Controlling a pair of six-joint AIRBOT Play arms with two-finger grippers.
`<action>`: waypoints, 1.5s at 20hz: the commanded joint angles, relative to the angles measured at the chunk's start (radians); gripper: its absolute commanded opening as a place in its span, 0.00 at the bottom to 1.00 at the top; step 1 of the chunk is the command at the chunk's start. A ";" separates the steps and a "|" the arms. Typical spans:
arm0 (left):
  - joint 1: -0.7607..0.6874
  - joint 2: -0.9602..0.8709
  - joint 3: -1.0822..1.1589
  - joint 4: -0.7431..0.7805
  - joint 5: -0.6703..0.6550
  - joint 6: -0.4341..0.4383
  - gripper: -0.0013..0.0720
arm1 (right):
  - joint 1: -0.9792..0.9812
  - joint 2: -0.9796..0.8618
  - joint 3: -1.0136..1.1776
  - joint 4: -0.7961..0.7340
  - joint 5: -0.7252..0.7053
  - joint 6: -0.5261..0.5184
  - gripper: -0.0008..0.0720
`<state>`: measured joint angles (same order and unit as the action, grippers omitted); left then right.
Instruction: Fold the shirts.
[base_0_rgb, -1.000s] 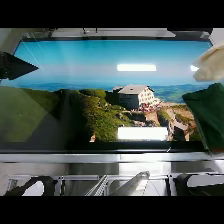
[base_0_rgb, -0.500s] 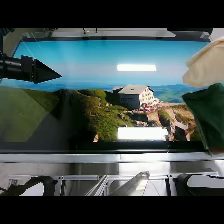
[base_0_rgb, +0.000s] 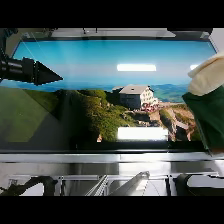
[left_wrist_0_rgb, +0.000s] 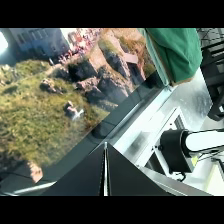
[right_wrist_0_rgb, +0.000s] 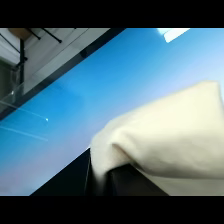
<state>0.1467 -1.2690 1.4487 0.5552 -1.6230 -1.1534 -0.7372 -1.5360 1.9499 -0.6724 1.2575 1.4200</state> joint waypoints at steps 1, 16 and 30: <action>-0.001 -0.001 0.000 0.000 0.017 0.000 0.04 | 0.003 -0.008 0.000 0.024 -0.083 -0.023 0.04; -0.001 -0.001 0.000 0.000 0.077 0.001 0.04 | -0.098 -0.092 0.000 0.181 0.159 -0.060 0.04; -0.007 -0.001 0.000 0.001 0.063 0.002 0.04 | -0.409 0.430 -0.534 -0.488 0.377 0.189 0.04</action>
<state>0.1436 -1.2690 1.4487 0.5552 -1.5524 -1.1526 -1.0721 -1.1839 1.5753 -1.0874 1.6363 1.5909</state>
